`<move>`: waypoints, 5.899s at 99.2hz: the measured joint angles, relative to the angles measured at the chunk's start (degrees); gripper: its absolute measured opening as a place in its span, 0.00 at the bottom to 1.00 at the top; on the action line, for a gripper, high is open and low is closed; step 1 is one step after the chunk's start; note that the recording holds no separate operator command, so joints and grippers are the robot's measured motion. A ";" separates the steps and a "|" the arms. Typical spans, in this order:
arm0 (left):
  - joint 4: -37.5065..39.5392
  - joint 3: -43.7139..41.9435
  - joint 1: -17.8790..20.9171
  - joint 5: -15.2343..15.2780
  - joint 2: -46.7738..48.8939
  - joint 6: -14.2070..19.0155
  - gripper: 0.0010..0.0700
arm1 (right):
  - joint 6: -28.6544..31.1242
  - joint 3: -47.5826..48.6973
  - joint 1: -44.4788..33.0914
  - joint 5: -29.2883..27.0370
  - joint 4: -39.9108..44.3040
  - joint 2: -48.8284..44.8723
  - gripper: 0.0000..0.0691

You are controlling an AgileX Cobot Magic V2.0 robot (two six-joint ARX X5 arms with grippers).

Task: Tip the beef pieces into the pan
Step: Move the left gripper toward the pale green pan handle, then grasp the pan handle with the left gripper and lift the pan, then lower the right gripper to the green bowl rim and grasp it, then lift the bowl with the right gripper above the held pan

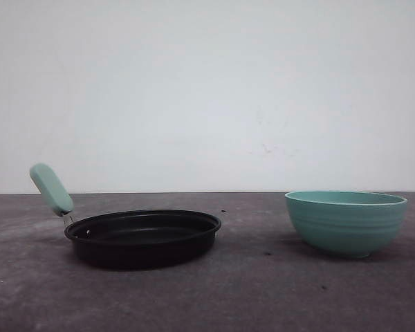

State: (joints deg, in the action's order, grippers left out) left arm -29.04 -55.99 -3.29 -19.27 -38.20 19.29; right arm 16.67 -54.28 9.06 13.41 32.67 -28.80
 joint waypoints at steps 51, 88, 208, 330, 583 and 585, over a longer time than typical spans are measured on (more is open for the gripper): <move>1.95 8.72 -0.90 -0.02 -13.18 8.72 0.83 | 0.74 0.00 0.00 0.00 8.98 -5.57 0.99; 16.96 14.40 -1.38 -8.63 -35.19 16.46 0.83 | 0.72 0.00 0.00 0.02 14.99 -5.31 0.99; 30.21 14.43 -9.77 -4.63 -41.75 23.43 0.04 | -0.42 0.00 0.00 2.91 17.22 -18.34 0.90; 21.35 13.94 -22.43 1.05 -30.80 22.05 0.04 | -6.03 0.00 -0.04 4.96 -2.16 -57.83 0.18; 9.31 7.19 -28.35 7.89 -26.67 19.08 0.04 | -17.18 0.07 42.86 -48.48 -28.35 -36.68 0.02; 9.31 7.19 -28.35 7.87 -26.67 19.08 0.04 | -18.27 0.09 43.23 -49.79 -28.68 -36.79 0.02</move>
State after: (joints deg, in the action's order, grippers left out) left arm -19.73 -48.80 -31.64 -11.40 -64.86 38.37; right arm -1.61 -54.19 52.29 -36.38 3.99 -65.58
